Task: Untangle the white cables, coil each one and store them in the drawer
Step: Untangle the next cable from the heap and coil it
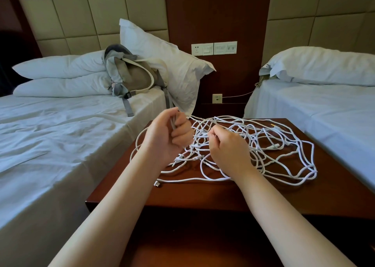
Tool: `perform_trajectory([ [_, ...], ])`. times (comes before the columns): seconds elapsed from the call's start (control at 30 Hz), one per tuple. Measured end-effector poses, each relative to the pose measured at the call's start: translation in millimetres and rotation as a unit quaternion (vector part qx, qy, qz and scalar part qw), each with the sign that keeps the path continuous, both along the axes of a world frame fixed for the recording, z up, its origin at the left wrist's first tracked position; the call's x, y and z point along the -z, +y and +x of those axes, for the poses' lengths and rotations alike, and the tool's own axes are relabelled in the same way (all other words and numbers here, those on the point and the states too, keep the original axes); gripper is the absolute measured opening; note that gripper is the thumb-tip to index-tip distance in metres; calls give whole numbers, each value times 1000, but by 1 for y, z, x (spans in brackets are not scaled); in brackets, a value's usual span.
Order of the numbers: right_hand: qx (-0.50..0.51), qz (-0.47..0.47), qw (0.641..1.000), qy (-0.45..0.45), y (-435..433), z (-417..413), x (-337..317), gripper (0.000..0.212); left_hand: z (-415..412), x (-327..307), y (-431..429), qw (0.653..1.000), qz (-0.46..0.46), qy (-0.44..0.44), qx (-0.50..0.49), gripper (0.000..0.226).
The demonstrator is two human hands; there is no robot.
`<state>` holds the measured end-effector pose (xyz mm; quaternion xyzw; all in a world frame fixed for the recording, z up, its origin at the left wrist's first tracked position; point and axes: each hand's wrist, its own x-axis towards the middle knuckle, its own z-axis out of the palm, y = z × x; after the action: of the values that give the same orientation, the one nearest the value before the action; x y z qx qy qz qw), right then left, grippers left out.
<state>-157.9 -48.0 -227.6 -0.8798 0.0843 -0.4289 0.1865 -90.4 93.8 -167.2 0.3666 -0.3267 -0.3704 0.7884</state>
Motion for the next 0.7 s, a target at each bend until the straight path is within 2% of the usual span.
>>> perform_trajectory([
  [0.13,-51,8,998,22,1,-3,-2,21,8,-4,9,987,-110,62,-102,25],
  [0.27,-131,4,990,48,7,-4,-3,14,20,-5,11,962,-152,111,-200,28],
  [0.33,-149,5,988,34,8,-3,-2,12,24,-2,10,947,-152,91,-267,32],
  [0.4,-145,-9,988,42,6,-3,-1,14,25,5,9,926,-98,-3,-365,32],
  [0.43,-133,-22,990,46,4,-2,0,15,25,9,9,901,-37,-82,-425,33],
  [0.47,-117,-33,992,45,2,-2,1,15,25,13,10,857,38,-172,-483,35],
  [0.53,-90,-43,995,26,-2,-1,1,13,28,21,11,752,168,-334,-543,41],
  [0.63,-85,-61,994,-1,-1,0,1,8,25,27,9,634,288,-503,-511,37],
  [0.7,-79,-64,994,-36,-1,-1,0,7,17,27,3,566,384,-571,-455,27],
])
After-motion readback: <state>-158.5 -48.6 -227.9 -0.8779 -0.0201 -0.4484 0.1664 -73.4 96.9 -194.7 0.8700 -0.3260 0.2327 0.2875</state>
